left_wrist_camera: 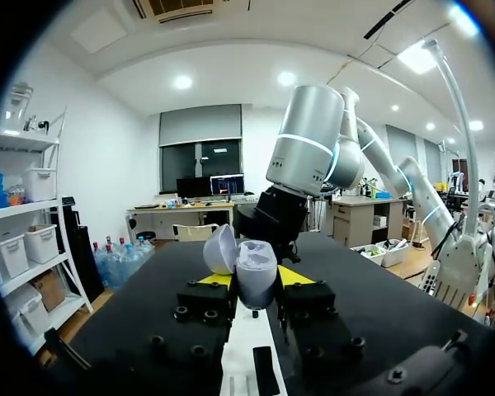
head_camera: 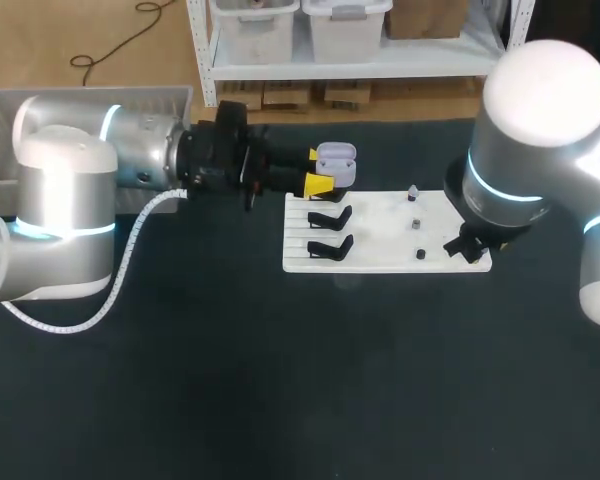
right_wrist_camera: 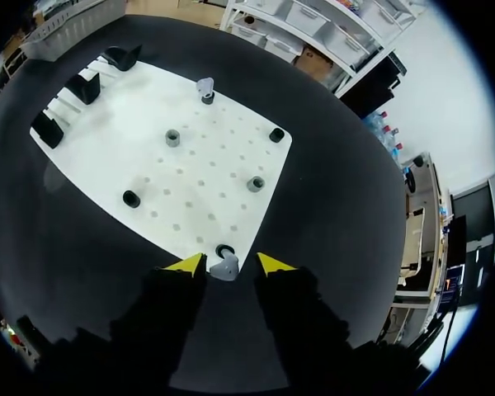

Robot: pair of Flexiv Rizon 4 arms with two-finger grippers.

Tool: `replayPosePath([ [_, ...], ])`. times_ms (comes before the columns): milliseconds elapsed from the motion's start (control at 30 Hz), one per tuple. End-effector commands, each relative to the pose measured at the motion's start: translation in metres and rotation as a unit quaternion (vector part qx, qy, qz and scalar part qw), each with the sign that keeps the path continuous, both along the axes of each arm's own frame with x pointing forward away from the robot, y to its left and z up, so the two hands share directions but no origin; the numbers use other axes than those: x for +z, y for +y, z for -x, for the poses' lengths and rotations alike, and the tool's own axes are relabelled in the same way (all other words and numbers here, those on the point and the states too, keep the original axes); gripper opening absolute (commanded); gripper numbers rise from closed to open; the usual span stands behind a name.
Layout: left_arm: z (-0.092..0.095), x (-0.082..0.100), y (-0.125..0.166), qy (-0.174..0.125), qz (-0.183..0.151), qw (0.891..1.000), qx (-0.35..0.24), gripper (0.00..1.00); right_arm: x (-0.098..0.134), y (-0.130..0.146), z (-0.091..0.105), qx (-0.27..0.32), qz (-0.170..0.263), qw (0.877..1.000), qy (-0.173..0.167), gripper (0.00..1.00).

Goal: Pick up each earbud case from the left stands, insert the matching earbuds, close the lid, and place the case in the box.

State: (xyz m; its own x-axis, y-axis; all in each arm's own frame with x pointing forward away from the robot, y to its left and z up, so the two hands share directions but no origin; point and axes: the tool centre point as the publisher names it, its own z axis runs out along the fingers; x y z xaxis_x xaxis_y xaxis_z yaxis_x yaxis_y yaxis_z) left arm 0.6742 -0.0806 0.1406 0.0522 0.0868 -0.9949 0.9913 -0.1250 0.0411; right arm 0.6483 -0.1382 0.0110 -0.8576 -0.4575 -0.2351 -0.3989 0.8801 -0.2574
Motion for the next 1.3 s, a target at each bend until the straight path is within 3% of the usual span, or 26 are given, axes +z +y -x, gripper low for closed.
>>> replayPosePath([
  [33, 0.001, 0.000, 0.000, -0.001, 0.001, 1.000, 0.002, 0.00, -0.003, 0.000, 0.000, -0.001, 0.000, 1.000, -0.005, 0.33],
  [300, 0.001, 0.000, 0.000, -0.001, 0.001, 1.000, 0.002, 0.00, -0.004, 0.001, -0.001, -0.001, 0.000, 1.000, -0.003, 0.28],
  [400, 0.001, 0.000, 0.000, -0.001, 0.001, 1.000, 0.002, 0.00, -0.005, 0.001, -0.002, -0.001, 0.001, 1.000, -0.002, 0.20],
  [533, 0.001, 0.000, 0.000, -0.001, 0.001, 1.000, 0.002, 0.00, -0.005, 0.001, -0.002, -0.002, 0.002, 1.000, -0.002, 0.00],
  [667, 0.001, 0.000, 0.000, -0.001, 0.001, 1.000, 0.002, 0.00, 0.002, 0.003, 0.002, -0.002, 0.003, 1.000, -0.002, 0.00],
  [800, 0.001, 0.000, 0.000, -0.001, 0.001, 1.000, 0.002, 0.00, 0.025, 0.010, 0.010, 0.001, 0.003, 1.000, -0.008, 0.00],
  [1033, 0.001, 0.000, 0.000, -0.001, 0.001, 1.000, 0.002, 0.00, 0.088, 0.030, 0.028, -0.040, -0.008, 0.999, 0.000, 0.00],
  [1300, 0.001, 0.000, 0.000, -0.001, 0.001, 1.000, 0.002, 0.00, 0.132, 0.070, 0.049, -0.091, -0.005, 0.995, 0.040, 0.00],
])
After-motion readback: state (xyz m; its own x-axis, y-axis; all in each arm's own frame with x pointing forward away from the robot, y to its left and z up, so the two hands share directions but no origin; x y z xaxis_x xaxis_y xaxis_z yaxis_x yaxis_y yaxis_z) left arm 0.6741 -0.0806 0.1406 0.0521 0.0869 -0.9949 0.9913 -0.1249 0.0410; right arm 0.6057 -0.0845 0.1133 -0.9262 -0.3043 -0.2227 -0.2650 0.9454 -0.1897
